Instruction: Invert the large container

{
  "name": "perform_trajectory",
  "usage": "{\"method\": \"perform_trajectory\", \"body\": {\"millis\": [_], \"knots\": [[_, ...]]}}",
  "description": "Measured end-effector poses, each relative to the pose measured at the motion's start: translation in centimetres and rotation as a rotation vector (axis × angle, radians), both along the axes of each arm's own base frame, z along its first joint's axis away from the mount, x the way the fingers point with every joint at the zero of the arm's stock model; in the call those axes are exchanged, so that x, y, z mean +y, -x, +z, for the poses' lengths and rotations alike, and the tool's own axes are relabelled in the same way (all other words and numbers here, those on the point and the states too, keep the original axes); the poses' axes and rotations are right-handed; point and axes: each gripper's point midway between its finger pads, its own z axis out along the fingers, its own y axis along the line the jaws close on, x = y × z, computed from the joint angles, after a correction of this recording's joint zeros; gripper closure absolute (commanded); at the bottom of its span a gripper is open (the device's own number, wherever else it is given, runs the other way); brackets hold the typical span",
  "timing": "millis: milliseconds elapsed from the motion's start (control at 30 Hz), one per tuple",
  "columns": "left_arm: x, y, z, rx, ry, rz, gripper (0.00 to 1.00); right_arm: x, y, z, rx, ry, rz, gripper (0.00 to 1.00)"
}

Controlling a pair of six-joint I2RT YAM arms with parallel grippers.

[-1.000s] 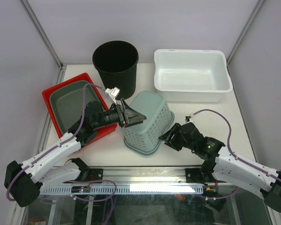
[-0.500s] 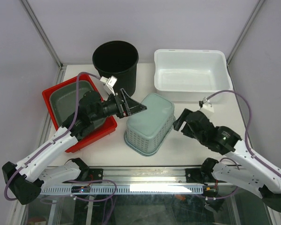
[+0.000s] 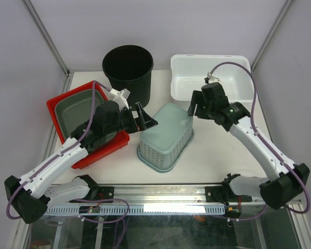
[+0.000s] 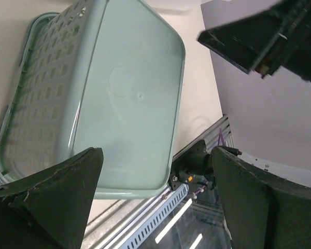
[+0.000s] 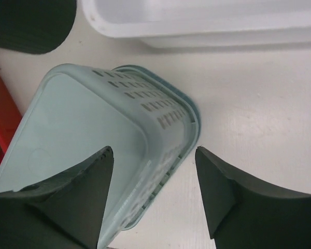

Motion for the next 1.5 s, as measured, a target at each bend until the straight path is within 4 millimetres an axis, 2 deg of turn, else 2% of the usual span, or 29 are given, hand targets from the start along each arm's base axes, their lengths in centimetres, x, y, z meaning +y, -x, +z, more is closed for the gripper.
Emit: {"method": "perform_trajectory", "body": {"millis": [200,400,467,633,767,933,1000,1100,1233,1333,1500], "knots": [[1.5,1.7,0.4,-0.019,0.012,0.004,0.09,4.5,-2.8,-3.0,0.096,0.014,0.2,0.49],[2.0,2.2,0.3,-0.017,0.017,0.012,0.09,4.7,-3.1,-3.4,0.085,-0.006,0.226,0.69],[2.0,2.1,0.0,-0.01,0.01,0.012,0.08,4.4,-2.8,-3.5,0.076,-0.015,0.225,0.71],[1.6,1.6,-1.4,0.022,-0.022,0.009,0.08,2.9,-0.4,-3.9,0.062,-0.043,0.2,0.76],[1.1,1.3,-2.8,0.056,-0.055,-0.003,0.08,1.8,2.3,-4.0,0.066,-0.08,0.18,0.83],[0.8,1.1,-3.6,0.075,-0.071,-0.011,0.07,0.9,5.6,-3.9,0.089,-0.153,0.15,0.89],[0.8,1.1,-3.5,0.074,-0.07,-0.013,0.07,0.6,7.0,-3.9,0.105,-0.191,0.138,0.89],[0.7,1.1,-3.1,0.066,-0.065,-0.014,0.07,0.4,8.8,-3.9,0.132,-0.23,0.131,0.83],[0.6,0.9,-2.5,0.055,-0.056,-0.014,0.07,-0.1,9.6,-4.3,0.165,-0.215,0.128,0.67],[0.7,1.0,-2.2,0.046,-0.049,-0.013,0.07,-0.1,9.0,-4.1,0.182,-0.179,0.133,0.52],[1.9,1.8,-1.3,0.034,-0.049,0.011,0.07,1.7,5.1,-2.2,0.143,-0.14,0.184,0.46]]}}
